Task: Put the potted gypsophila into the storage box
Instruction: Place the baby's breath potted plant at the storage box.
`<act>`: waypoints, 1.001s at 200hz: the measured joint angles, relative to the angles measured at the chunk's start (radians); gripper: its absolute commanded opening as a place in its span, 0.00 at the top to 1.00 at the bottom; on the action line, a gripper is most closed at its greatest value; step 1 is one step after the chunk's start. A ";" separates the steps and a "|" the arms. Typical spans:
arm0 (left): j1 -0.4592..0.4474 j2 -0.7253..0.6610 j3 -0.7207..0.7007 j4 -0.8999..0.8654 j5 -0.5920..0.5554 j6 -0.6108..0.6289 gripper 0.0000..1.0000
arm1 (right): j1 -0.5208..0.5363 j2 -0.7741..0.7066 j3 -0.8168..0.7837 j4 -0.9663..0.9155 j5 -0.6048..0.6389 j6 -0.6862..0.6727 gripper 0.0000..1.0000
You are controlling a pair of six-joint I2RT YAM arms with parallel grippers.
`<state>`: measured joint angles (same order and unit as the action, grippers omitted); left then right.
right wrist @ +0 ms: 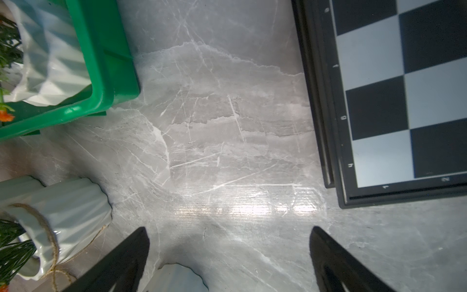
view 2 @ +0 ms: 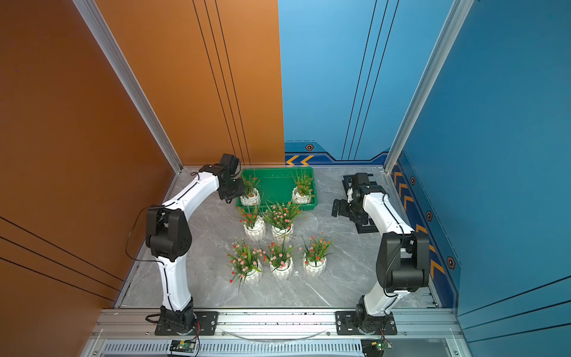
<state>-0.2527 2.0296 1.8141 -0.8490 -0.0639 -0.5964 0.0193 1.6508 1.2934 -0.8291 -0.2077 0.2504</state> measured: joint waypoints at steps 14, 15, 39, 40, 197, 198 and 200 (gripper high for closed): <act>0.004 -0.025 -0.009 0.001 -0.003 0.000 0.58 | 0.000 -0.004 -0.001 0.000 -0.002 0.000 0.00; 0.005 -0.029 -0.010 0.001 -0.003 0.001 0.58 | 0.000 -0.004 -0.001 0.000 -0.002 0.000 0.00; 0.012 -0.085 -0.031 0.001 -0.005 0.000 0.55 | 0.000 -0.014 -0.002 0.000 -0.003 0.000 0.00; 0.012 -0.087 -0.031 0.000 -0.006 0.000 0.55 | 0.000 -0.015 -0.001 0.000 -0.003 0.000 0.00; 0.060 -0.474 -0.306 0.031 -0.002 0.005 0.02 | 0.142 -0.018 0.063 -0.061 0.057 -0.011 0.00; 0.060 -0.476 -0.308 0.031 -0.002 0.005 0.01 | 0.143 -0.018 0.063 -0.061 0.057 -0.011 0.00; 0.061 -0.483 -0.312 0.030 -0.002 0.005 0.02 | 0.146 -0.018 0.063 -0.062 0.058 -0.011 0.00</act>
<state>-0.1917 1.5463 1.5017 -0.8188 -0.0662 -0.5919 0.1650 1.6325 1.3567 -0.8913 -0.1501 0.2394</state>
